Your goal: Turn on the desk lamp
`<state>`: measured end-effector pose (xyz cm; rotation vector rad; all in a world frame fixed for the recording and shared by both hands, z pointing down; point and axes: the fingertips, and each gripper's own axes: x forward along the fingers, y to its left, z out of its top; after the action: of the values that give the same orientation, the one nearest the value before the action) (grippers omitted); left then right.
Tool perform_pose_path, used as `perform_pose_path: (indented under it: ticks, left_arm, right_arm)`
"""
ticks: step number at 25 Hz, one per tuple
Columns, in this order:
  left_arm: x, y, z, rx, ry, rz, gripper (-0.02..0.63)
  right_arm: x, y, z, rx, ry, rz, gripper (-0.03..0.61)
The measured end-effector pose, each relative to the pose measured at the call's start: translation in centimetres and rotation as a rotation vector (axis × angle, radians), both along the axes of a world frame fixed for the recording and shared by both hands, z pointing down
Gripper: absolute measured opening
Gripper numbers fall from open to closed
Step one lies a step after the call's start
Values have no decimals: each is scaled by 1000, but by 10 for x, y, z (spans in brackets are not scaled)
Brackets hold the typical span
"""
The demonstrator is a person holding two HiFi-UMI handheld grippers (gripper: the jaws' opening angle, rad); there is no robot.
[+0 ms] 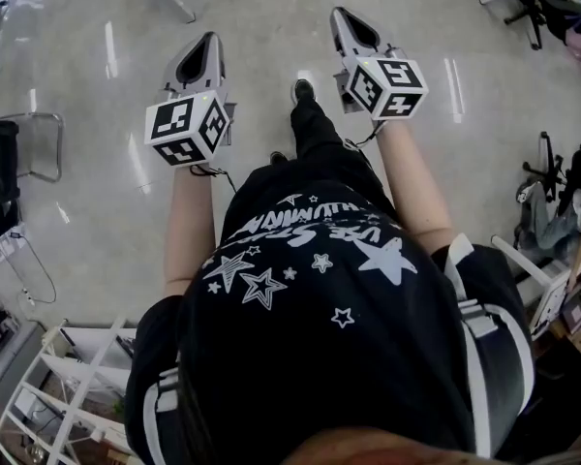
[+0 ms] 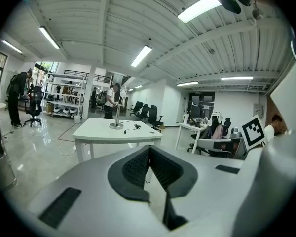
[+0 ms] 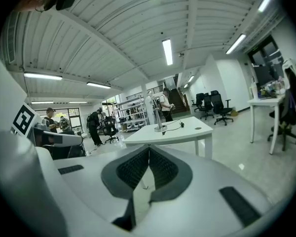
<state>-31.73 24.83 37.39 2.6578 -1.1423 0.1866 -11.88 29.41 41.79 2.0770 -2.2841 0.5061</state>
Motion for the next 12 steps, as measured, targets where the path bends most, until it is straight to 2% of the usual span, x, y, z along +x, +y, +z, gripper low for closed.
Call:
perform_pose_path:
  ticks: [12]
  left_arm:
    - [71,-102,-14,12,-16,-28,11]
  right_arm:
    - [81,-120,-13,20,-24,-11,5]
